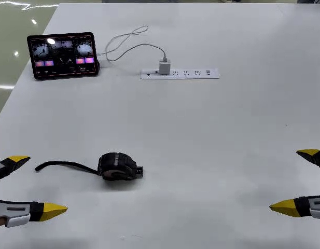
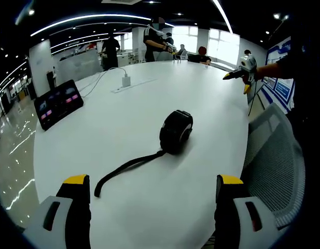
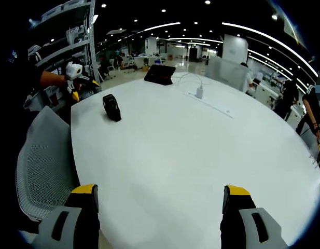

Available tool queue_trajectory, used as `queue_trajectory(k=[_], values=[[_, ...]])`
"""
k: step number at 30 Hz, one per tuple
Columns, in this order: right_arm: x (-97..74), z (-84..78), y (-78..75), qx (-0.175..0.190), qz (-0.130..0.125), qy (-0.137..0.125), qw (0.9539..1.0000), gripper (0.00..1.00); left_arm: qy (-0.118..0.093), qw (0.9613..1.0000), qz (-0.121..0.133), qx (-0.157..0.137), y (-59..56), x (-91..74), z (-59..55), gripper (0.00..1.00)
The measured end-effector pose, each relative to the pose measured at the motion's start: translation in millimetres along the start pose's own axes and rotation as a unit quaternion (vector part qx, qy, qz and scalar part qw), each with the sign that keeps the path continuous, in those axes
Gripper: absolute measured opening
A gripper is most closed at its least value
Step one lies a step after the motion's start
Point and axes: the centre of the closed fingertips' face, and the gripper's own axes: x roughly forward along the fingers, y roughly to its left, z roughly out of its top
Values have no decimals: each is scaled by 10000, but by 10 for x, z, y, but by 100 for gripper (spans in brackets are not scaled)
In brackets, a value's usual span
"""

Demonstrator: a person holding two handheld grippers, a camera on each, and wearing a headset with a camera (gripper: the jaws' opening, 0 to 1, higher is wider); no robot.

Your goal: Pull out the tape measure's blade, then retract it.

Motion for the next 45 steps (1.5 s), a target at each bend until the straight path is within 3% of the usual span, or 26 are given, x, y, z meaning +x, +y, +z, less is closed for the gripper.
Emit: queue_trajectory(k=[5, 12, 13, 19, 26, 36, 45], values=[[43, 33, -23, -47, 25, 0, 10000, 99, -50, 9999, -84, 91, 13, 18, 43, 99], [99, 96, -44, -190, 69, -27, 9998, 99, 93, 9983, -265, 515, 16, 87, 104, 99], [111, 106, -43, -216, 91, -23, 9997, 99, 87, 9978, -218, 615, 39, 105, 132, 99], [180, 204, -30, -310, 187, -52, 9993, 99, 121, 9959, -494, 744, -15, 199, 257, 99], [271, 250, -19, -410, 258, -31, 9988, 99, 162, 9941, -541, 921, 38, 336, 396, 99], [351, 334, 30, -557, 367, -52, 9978, 99, 326, 9870, -897, 1294, -106, 525, 558, 98], [527, 414, 151, -658, 538, -31, 9964, 99, 391, 9811, -1023, 1593, -212, 719, 606, 96]])
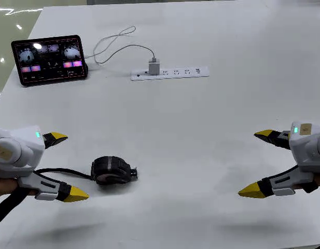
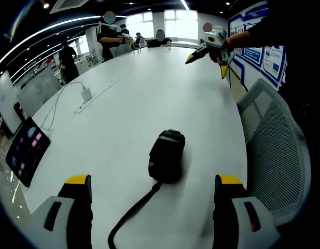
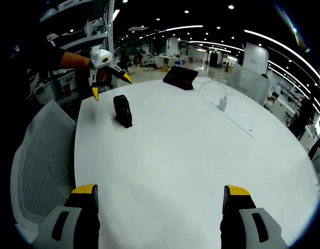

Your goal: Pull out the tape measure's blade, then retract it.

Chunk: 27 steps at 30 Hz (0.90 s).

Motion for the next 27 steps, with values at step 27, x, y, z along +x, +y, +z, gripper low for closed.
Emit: queue_trajectory(k=[27], values=[[655, 418, 330, -545, 695, -2, 9961, 99, 409, 9950, -692, 597, -151, 492, 52, 87]])
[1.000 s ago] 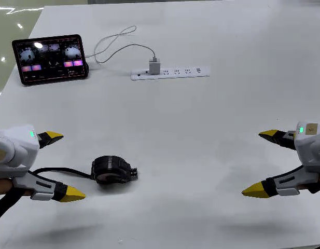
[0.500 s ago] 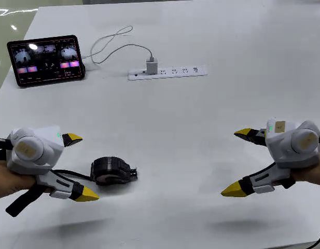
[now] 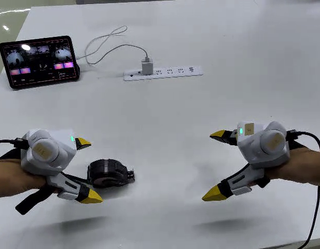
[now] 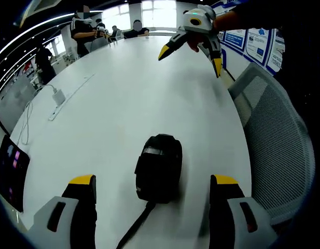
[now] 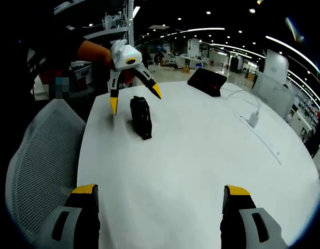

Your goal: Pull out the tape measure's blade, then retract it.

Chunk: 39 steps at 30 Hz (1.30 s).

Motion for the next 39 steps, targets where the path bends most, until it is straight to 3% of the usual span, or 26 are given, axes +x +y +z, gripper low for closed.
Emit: queue_trajectory(k=[16, 26, 34, 39], values=[[521, 357, 52, -568, 393, -16, 9976, 92, 118, 9998, -133, 44, -2, 139, 36, 70], [659, 495, 15, -566, 490, -108, 9971, 90, 214, 9993, -283, 134, -41, 185, 58, 57], [821, 597, 54, -628, 586, -145, 9962, 86, 285, 9991, -311, 39, -35, 212, 95, 50], [893, 612, 63, -670, 650, -97, 9956, 85, 283, 9988, -374, 123, -63, 226, 113, 38]])
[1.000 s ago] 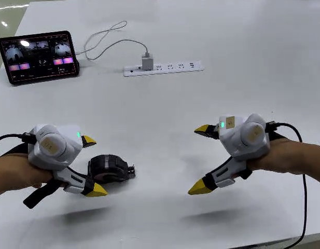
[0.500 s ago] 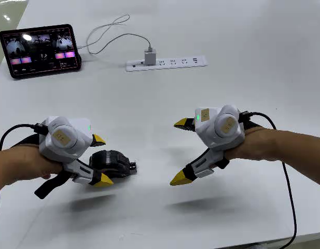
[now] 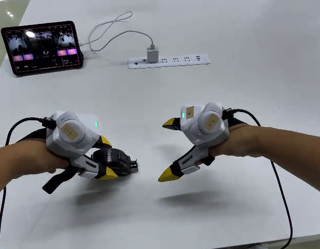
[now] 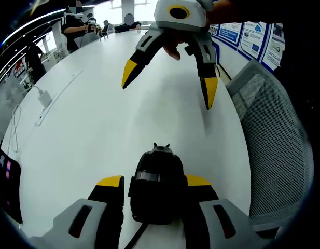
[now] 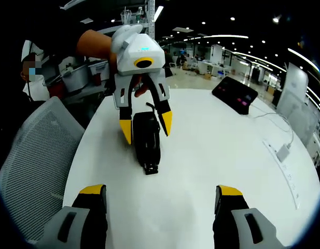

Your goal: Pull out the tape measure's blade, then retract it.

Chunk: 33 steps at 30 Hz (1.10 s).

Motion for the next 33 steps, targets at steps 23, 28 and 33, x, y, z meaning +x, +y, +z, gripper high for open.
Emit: queue_trajectory(k=[23, 28, 33], values=[[318, 101, -20, -171, 38, 7, 9998, 64, 75, 9999, -21, 131, -10, 16, -19, 33], [387, 125, 8, -225, 110, 38, 9997, 61, 109, 9998, -28, 162, -9, 20, -21, 33], [422, 153, 36, -379, 138, 53, 9992, 57, 54, 9999, -34, 79, -7, 22, -20, 33]])
